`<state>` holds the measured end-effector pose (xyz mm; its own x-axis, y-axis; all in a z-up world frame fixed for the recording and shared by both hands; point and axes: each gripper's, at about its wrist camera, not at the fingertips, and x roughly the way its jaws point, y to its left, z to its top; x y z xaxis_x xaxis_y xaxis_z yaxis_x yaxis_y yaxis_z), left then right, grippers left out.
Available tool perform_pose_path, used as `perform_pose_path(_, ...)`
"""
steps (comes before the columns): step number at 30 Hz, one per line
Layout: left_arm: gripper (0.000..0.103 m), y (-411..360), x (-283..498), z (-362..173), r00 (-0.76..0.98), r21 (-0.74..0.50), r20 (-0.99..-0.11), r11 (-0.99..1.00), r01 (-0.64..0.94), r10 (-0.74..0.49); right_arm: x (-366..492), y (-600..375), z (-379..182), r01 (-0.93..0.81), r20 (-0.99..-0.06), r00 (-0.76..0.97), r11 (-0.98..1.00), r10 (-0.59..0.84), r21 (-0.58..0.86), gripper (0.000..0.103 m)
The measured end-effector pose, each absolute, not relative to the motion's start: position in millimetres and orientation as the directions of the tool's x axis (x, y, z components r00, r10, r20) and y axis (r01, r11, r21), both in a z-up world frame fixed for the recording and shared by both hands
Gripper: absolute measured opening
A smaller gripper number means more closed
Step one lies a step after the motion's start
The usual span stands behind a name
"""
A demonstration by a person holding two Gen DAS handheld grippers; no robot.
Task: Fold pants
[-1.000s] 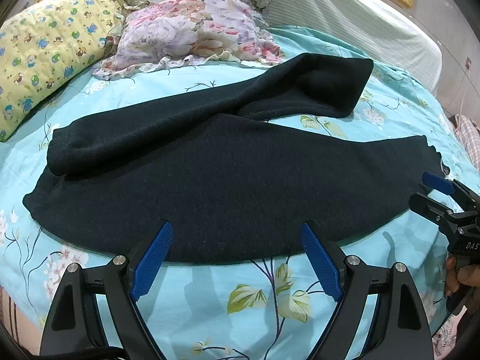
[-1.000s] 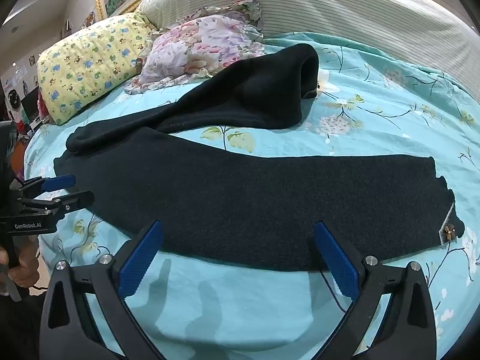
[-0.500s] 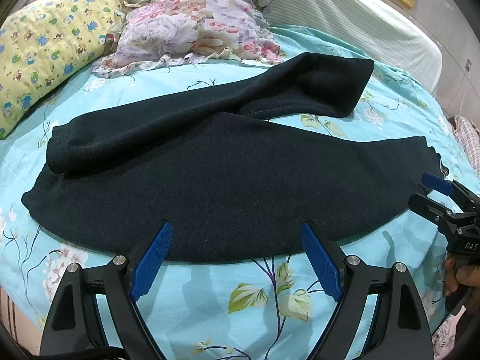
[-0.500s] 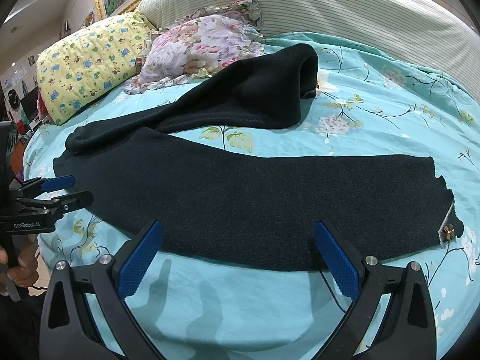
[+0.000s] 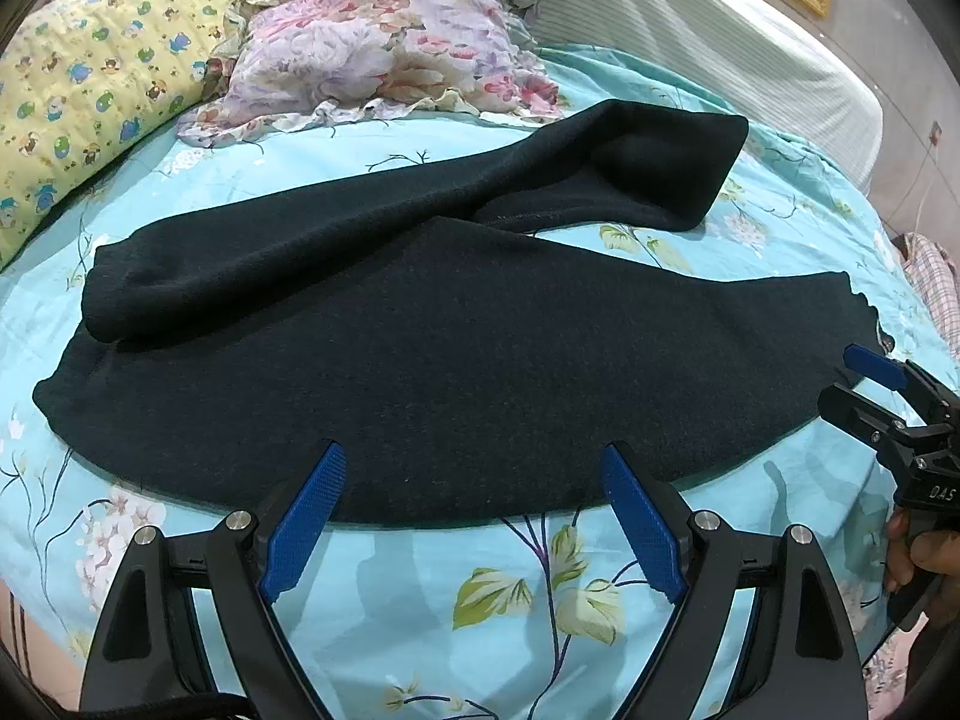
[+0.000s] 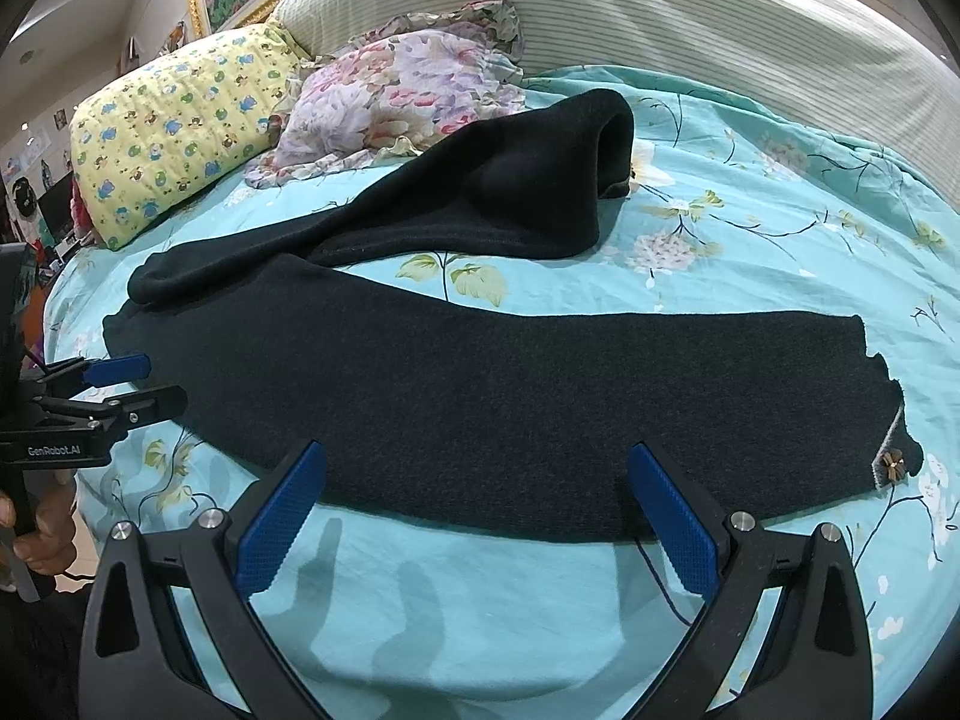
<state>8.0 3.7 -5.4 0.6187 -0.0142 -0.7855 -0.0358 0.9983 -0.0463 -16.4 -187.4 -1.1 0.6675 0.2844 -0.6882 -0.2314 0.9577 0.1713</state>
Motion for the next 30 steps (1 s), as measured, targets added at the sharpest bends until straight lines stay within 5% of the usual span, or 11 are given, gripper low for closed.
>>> perform_pose_path(30,0.088,4.8,42.5,7.3,0.604,-0.043,-0.796,0.999,0.032,-0.053,4.6,-181.6,23.7,-0.241,-0.708,0.651,0.959,0.274,0.150,0.101)
